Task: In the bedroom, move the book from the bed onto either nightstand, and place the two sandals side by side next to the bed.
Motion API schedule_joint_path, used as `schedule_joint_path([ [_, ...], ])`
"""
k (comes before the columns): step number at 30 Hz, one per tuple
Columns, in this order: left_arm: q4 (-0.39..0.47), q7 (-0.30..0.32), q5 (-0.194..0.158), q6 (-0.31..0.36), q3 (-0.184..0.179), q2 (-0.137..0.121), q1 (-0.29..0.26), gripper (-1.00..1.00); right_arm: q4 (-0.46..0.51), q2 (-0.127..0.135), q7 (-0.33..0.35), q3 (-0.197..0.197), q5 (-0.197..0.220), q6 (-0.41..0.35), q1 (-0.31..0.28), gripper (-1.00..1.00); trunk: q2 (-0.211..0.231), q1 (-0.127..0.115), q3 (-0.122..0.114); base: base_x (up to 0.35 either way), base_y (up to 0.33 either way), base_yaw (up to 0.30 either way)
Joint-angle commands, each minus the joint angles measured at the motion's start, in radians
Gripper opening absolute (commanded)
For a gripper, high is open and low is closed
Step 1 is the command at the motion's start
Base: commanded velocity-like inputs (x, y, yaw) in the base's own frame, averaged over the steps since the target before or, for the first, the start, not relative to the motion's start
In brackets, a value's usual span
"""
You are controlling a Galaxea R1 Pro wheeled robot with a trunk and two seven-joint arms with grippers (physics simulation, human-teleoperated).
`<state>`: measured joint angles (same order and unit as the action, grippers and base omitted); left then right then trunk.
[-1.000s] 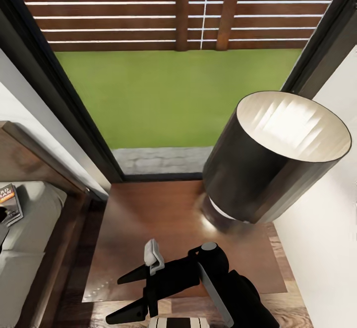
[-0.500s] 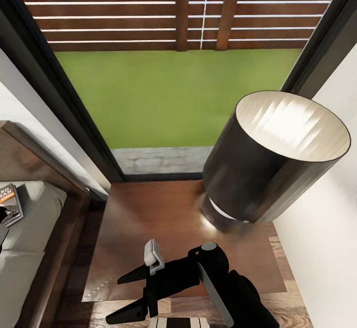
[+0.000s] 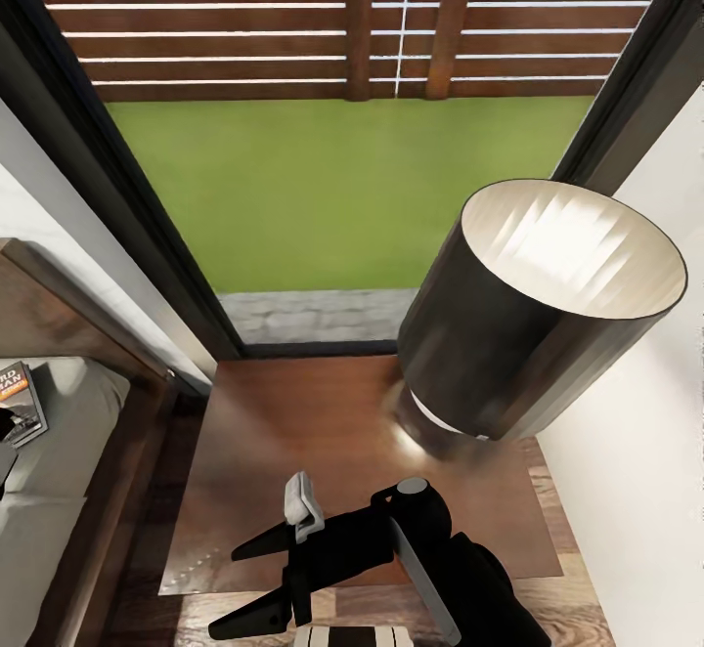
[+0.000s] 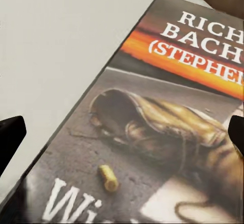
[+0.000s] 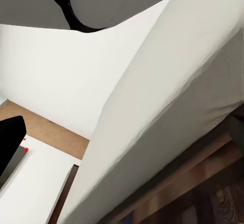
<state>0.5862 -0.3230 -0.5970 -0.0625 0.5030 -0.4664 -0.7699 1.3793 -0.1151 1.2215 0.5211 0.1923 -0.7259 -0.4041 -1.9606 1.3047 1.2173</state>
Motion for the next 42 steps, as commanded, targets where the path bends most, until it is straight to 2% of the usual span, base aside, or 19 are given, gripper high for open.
schedule_joint_path([
  [1, -0.039, -0.002, -0.02, -0.005, -0.003, 0.0, 0.0, 1.0, 0.0, 0.0, -0.001, 0.0, 0.006, -0.007, -0.001, 1.0, 0.0, 0.0, 0.001, 0.0, -0.07, 0.0],
  [42, -0.04, -0.002, -0.02, -0.005, -0.003, 0.008, 0.001, 1.0, 0.0, 0.0, -0.001, 0.0, 0.006, -0.007, -0.001, 1.0, 0.0, 0.0, 0.001, 0.0, -0.009, 0.0],
])
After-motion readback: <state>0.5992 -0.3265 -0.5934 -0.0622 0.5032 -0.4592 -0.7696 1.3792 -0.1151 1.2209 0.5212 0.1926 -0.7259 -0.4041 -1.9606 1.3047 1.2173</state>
